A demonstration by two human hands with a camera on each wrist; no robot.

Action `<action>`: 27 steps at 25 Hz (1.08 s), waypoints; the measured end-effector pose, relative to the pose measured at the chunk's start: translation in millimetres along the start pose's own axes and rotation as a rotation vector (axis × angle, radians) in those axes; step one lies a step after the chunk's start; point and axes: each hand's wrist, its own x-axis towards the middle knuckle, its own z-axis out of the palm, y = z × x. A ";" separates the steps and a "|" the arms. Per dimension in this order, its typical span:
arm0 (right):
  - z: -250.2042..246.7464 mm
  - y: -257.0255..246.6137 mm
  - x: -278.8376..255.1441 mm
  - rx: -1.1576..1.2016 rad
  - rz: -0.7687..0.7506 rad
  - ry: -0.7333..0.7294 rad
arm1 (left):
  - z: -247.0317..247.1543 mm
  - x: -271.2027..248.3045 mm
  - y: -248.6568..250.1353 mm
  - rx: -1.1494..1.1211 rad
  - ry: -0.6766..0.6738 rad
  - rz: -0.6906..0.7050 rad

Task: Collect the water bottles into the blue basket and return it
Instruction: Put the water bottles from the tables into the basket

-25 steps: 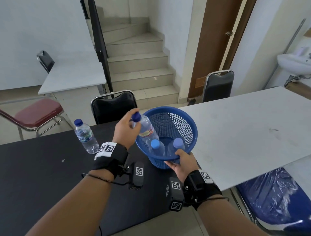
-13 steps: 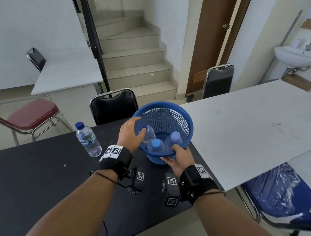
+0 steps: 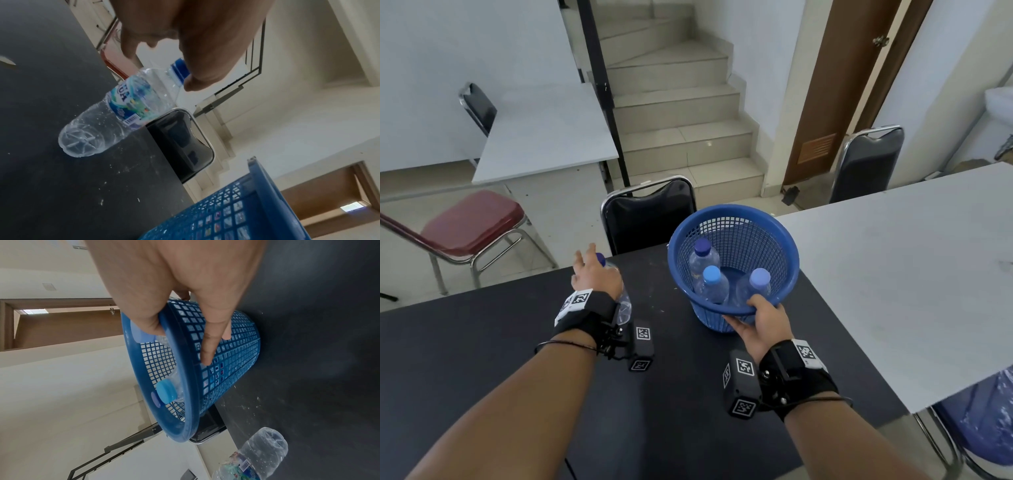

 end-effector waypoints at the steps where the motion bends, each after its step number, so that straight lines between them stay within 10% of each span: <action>1: -12.2 -7.9 3.3 0.019 -0.014 0.028 | 14.5 -1.1 8.6 0.010 -0.070 0.033; 10: -135.5 -90.2 32.2 0.242 -0.109 0.266 | 149.3 -60.5 128.2 -0.152 -0.201 0.201; 18: -243.6 -154.1 69.9 0.327 -0.097 0.439 | 285.9 -124.4 231.5 -0.737 -0.460 0.033; 27: -354.1 -155.3 144.1 0.382 -0.010 0.593 | 454.1 -175.0 265.9 -0.476 -0.894 0.299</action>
